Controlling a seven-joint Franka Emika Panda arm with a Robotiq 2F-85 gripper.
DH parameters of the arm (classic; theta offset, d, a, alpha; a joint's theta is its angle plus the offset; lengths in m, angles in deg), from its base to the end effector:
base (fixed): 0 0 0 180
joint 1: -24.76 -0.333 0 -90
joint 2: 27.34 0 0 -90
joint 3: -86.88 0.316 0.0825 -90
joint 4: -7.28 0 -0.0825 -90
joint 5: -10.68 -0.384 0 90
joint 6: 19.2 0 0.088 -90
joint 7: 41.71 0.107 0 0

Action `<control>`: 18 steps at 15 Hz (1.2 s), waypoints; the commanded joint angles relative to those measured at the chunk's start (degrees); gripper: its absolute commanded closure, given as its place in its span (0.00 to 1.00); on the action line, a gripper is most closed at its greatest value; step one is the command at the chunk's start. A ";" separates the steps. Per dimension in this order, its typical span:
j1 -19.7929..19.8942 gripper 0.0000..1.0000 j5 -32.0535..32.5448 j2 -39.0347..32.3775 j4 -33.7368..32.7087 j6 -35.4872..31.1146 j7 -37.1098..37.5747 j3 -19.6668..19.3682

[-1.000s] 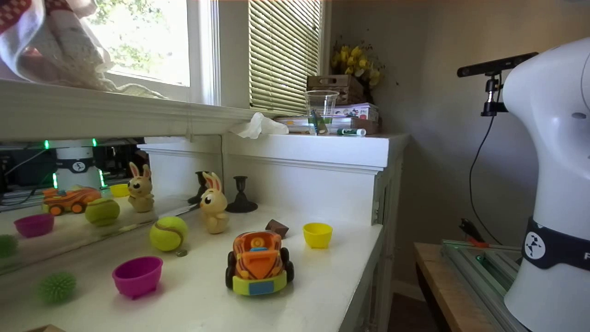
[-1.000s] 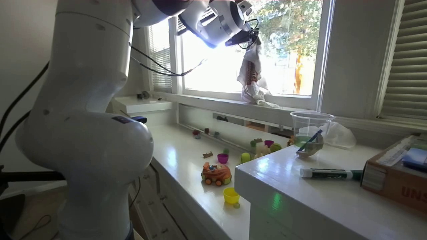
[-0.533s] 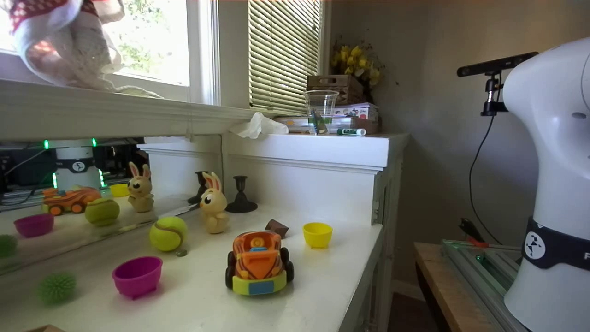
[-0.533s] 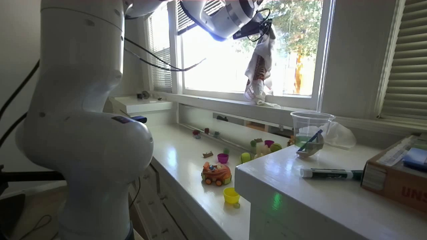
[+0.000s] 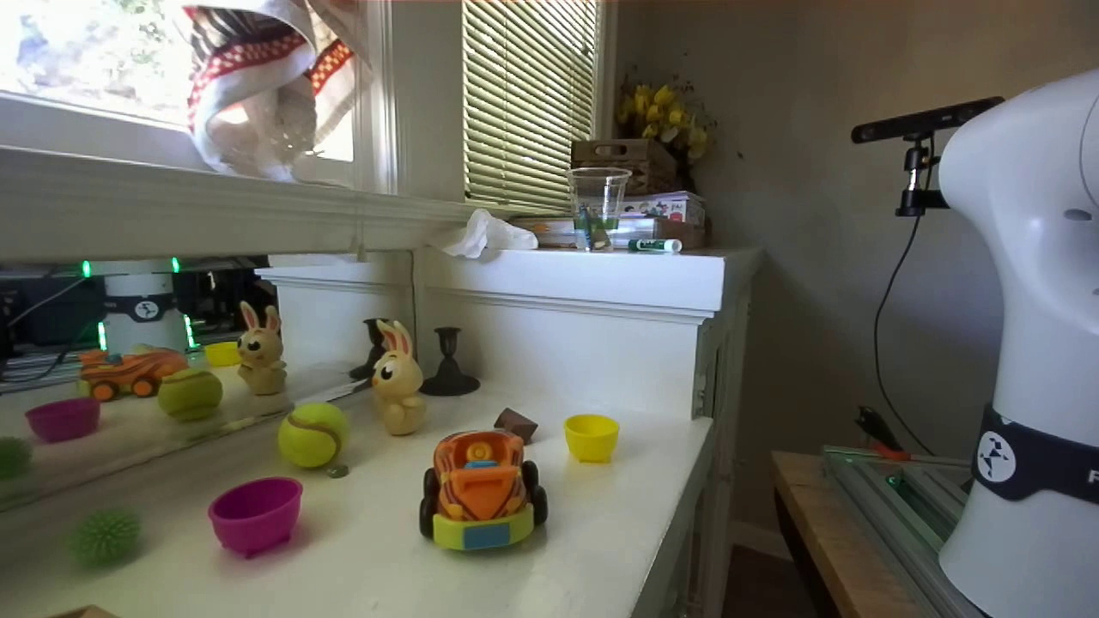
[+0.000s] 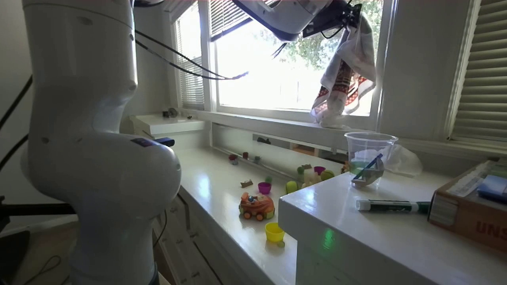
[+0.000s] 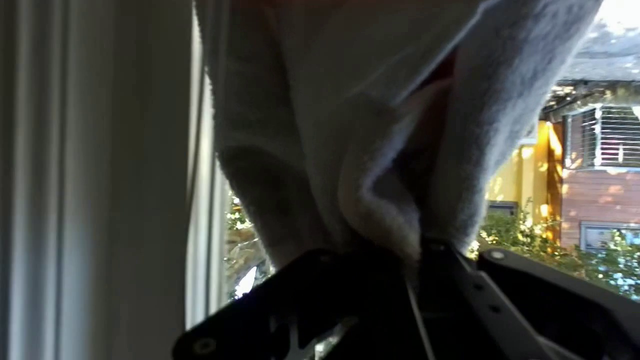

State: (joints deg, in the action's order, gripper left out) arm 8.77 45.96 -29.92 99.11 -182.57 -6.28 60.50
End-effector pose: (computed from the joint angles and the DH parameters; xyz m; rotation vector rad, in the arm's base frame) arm 0.6117 -0.0722 0.7338 2.3249 -0.3635 1.6922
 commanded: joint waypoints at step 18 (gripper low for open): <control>-3.80 0.98 -14.74 -11.25 -10.66 1.53 -9.67 12.04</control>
State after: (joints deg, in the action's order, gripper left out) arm 4.46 36.50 -36.77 95.12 -182.53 -10.81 69.95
